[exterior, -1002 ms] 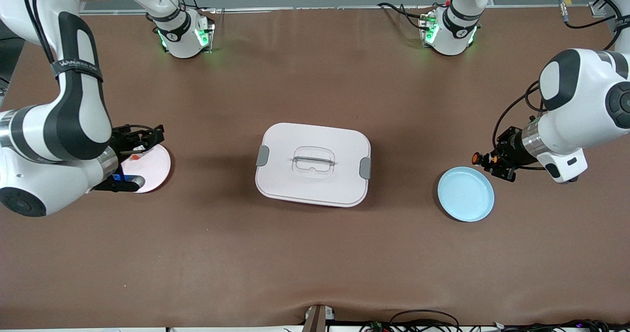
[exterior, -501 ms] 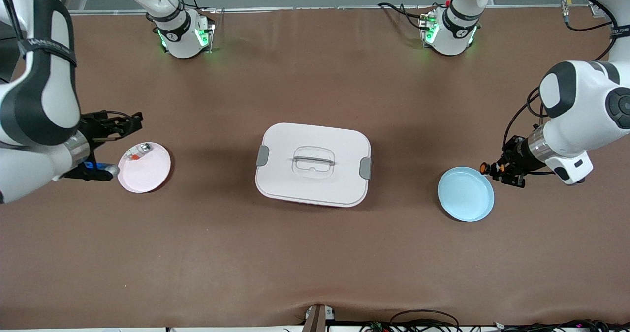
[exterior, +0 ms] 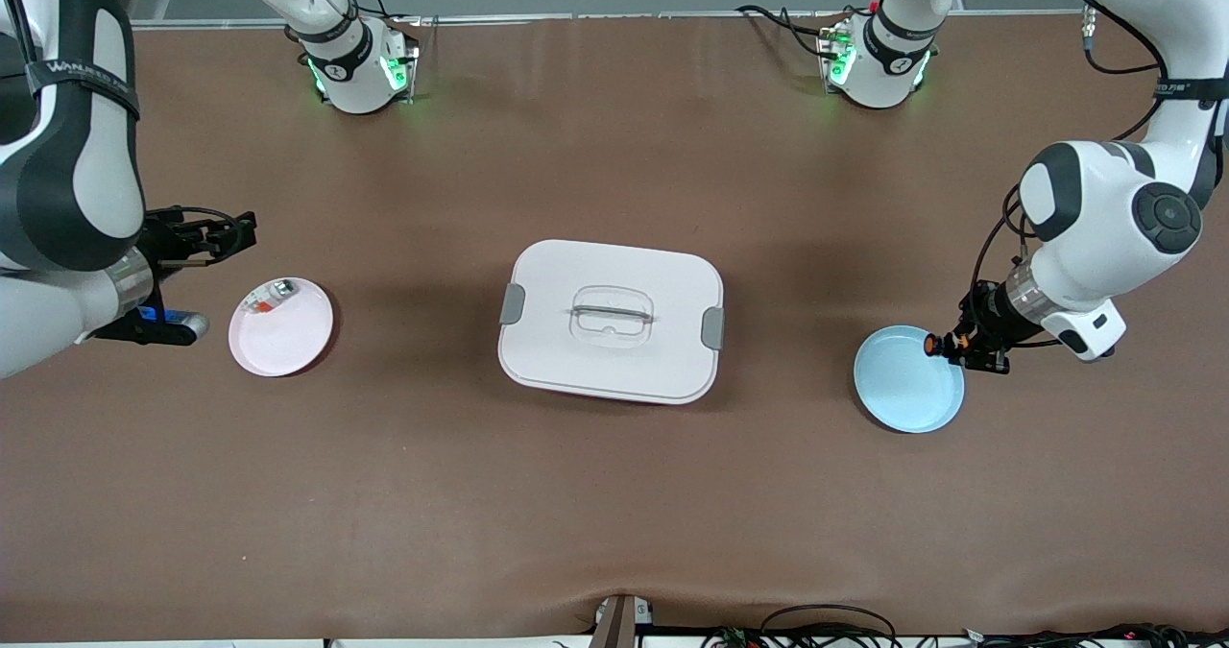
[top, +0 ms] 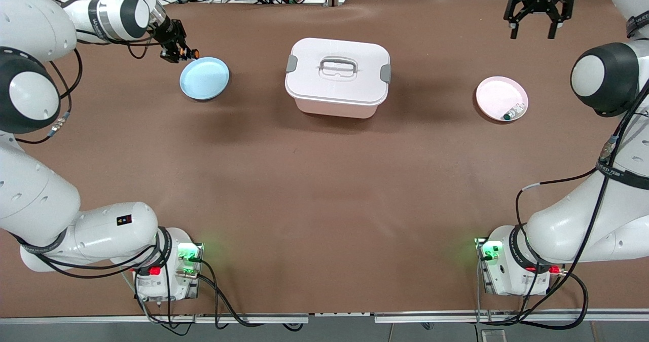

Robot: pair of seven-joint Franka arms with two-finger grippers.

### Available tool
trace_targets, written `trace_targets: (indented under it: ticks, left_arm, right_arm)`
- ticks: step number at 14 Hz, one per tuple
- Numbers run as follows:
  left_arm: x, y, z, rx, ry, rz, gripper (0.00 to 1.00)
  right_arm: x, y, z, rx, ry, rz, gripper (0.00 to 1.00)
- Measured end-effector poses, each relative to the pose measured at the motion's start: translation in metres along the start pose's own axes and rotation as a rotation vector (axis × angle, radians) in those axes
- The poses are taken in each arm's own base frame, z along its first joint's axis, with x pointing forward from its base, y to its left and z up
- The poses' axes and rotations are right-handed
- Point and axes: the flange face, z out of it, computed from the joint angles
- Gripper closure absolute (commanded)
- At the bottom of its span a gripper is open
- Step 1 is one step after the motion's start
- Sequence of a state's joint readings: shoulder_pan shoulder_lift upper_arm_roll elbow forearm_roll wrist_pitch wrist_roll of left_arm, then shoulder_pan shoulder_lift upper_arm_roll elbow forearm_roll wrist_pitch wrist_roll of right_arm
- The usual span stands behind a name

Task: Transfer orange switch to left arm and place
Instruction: 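Carry the switch with the left gripper over the light-blue plate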

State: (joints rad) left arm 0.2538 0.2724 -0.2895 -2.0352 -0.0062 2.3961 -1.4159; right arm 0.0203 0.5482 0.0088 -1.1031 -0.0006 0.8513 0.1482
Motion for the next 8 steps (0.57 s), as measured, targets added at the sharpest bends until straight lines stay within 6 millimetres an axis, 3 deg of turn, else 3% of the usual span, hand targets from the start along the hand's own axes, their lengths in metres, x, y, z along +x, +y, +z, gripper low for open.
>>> trace_targets:
  ticks: [4,8]
  left_arm:
    - [0.002,-0.005,0.035,0.055,0.043,0.04,1.0]
    - [0.003,-0.007,0.063,0.079,0.066,0.005,1.0]
  right_arm:
    - [0.008,-0.002,0.008,-0.042,-0.014,0.018,0.0]
    - [0.004,0.006,-0.001,-0.034,0.021,0.029,0.0]
